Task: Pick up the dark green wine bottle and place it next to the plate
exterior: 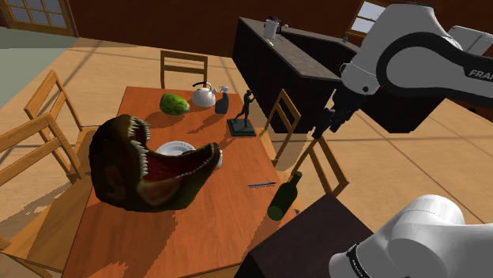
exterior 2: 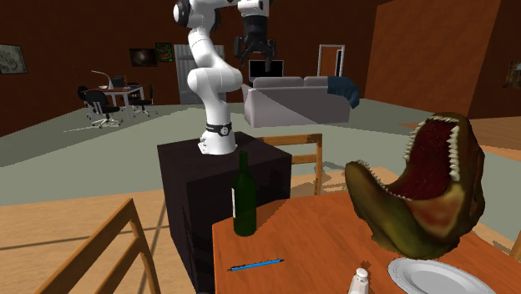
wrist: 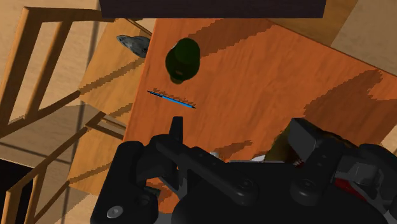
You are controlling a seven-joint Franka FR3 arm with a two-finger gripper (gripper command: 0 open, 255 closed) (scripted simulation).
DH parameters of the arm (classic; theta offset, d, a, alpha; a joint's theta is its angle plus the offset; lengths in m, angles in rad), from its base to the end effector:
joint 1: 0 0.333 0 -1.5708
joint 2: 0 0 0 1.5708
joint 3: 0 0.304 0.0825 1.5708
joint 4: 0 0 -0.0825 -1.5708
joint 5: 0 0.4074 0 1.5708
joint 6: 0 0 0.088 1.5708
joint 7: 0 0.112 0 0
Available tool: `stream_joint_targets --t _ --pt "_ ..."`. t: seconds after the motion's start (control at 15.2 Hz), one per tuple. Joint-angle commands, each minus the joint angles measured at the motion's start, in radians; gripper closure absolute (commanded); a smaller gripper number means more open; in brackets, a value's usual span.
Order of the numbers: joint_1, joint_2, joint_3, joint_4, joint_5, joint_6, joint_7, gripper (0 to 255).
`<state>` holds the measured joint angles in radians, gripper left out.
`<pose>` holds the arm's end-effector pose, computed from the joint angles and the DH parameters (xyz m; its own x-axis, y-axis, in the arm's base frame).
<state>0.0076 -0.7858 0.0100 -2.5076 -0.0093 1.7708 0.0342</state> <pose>0.3518 0.0056 0.5190 0.9986 -0.0173 0.0495 -0.0181 -0.9997 0.0146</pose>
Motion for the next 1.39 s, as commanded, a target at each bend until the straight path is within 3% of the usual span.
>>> stream_joint_targets --t 0.0,0.66,1.19,1.32 --pt "-0.006 0.025 -0.023 -0.055 -0.010 0.072 -0.029 0" --pt "-0.030 0.242 -0.127 -0.222 -0.042 0.413 -0.158 0" --pt "-0.026 0.551 -0.215 -0.251 -0.018 0.712 -0.292 0" --pt "-0.025 0.565 -0.216 -0.255 -0.014 0.730 -0.295 0"
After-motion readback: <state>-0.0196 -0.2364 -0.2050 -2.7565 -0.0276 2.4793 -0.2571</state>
